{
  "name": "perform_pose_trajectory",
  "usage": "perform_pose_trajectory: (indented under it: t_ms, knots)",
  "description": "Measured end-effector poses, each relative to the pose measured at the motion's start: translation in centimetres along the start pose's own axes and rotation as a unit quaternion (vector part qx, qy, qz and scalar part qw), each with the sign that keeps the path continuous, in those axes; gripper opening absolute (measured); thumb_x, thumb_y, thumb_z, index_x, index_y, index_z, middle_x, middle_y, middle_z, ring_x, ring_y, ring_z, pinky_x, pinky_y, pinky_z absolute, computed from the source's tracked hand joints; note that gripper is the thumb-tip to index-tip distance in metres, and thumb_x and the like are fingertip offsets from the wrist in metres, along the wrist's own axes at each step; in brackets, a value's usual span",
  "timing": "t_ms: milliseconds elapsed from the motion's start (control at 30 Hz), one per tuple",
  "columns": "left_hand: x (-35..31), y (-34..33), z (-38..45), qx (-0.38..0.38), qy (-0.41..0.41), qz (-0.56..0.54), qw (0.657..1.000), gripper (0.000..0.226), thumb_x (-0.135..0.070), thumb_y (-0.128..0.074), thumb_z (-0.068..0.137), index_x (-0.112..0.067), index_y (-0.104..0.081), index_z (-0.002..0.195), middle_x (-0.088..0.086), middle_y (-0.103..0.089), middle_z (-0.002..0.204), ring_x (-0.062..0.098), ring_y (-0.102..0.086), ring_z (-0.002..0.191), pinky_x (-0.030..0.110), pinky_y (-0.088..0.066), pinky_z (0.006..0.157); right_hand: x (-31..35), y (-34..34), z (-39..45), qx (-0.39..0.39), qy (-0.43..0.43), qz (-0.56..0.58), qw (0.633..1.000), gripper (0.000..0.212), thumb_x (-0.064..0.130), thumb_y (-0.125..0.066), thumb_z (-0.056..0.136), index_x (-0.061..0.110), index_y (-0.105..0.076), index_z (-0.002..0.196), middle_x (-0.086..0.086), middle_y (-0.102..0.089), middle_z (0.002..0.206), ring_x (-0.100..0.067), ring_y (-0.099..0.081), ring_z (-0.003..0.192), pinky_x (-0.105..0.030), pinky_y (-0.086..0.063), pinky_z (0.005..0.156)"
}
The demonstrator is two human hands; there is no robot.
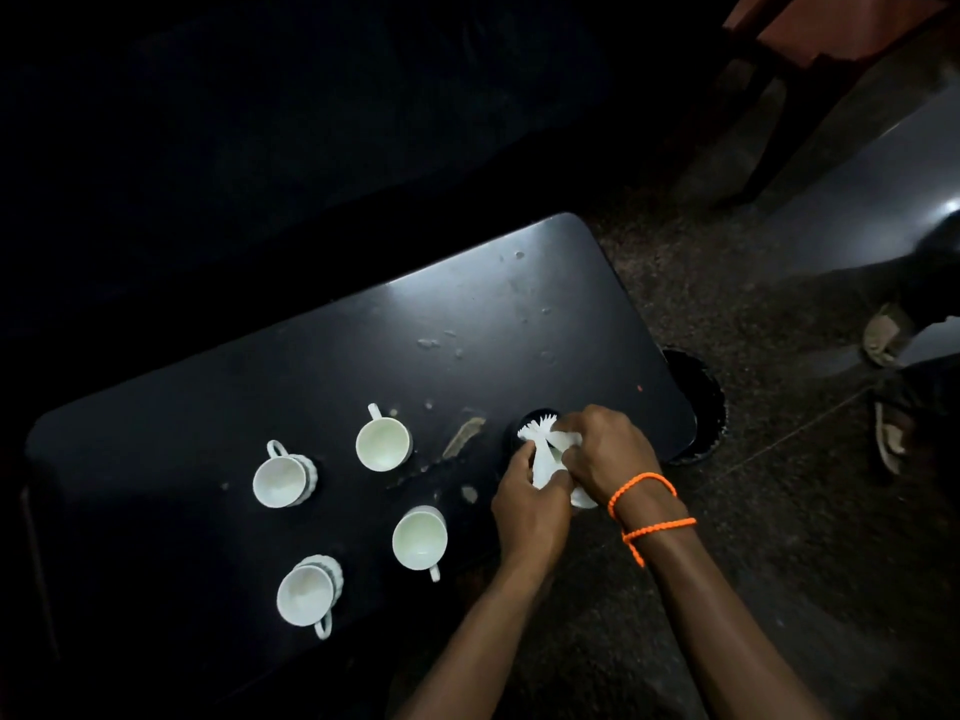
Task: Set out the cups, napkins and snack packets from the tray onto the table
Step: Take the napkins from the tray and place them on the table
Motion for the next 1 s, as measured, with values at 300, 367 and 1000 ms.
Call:
perform_pose_trajectory:
  t_ms: [300,367,1000]
  knots:
    - [0.8,0.7,1.7,0.002,0.091,-0.124,0.988,0.029,-0.011,-0.068,0.087,-0.021,-0.071,0.115,0.004,-0.079,0.107,0.021,-0.077,0.099,0.041,-0.066,0.087,0.8,-0.2,1.3,-0.024,-0.025,-0.003,0.999,0.042,0.018,-0.07,0.081,0.011,-0.065,0.122,-0.015,-0.064,0.122,-0.038,-0.062,0.111,-0.04,-0.051,0.09]
    - [1.0,1.5,1.5,-0.038,0.09,-0.121,0.988,0.037,-0.009,-0.071,0.086,-0.019,-0.063,0.121,0.002,-0.076,0.1,0.017,-0.077,0.089,0.037,-0.066,0.084,0.2,0.2,1.0,-0.054,-0.028,0.015,0.998,0.044,0.02,-0.075,0.077,0.01,-0.065,0.119,-0.015,-0.065,0.116,-0.038,-0.062,0.107,-0.038,-0.05,0.086]
    - [1.4,2.9,3.8,-0.007,0.085,-0.069,0.994,0.049,-0.054,-0.046,0.103,-0.022,-0.068,0.132,0.002,-0.067,0.14,0.023,-0.059,0.133,0.051,-0.041,0.12,-2.8,-3.5,0.8,-0.022,-0.074,0.301,0.95,0.059,0.066,-0.04,0.097,0.017,-0.072,0.102,-0.003,-0.072,0.101,-0.021,-0.065,0.096,-0.039,-0.05,0.09]
Point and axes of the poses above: each hand's wrist, its own z-axis towards the middle knuckle, its own y-axis out of the back of the hand, x = y × z, the point moved 6 cm from there along z, towards the middle knuckle
